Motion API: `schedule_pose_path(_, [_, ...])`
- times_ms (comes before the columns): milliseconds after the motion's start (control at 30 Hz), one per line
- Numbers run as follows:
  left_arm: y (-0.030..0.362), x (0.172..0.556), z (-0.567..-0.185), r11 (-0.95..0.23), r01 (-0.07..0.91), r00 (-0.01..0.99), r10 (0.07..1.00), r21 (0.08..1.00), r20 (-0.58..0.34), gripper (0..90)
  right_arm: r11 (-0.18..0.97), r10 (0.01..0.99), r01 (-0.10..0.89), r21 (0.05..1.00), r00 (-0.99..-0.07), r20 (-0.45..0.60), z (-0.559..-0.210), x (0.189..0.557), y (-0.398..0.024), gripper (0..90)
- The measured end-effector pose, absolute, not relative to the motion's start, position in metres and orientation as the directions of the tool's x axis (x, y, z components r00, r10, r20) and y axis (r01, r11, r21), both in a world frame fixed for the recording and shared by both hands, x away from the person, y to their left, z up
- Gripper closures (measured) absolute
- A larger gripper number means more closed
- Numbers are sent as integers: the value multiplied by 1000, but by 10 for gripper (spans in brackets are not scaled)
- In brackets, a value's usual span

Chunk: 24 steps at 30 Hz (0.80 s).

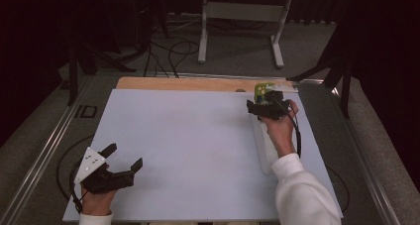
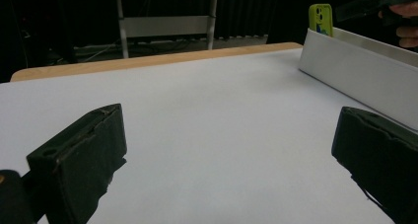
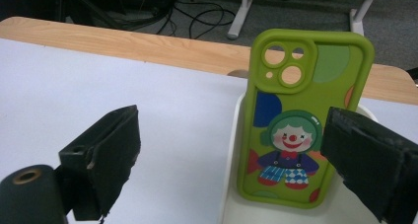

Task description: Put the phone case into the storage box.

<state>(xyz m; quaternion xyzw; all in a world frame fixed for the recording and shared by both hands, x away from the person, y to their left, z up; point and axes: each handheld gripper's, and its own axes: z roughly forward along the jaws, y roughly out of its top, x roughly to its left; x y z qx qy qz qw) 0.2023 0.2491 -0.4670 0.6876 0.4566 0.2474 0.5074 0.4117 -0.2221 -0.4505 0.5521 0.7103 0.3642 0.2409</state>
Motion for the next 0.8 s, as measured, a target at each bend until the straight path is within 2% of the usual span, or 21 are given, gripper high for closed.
schedule_pose_path(800, [247,203,-468,-68,379,463,877,923,-125,9,124,951,576,808,-302,70,-449,381,-226,89])
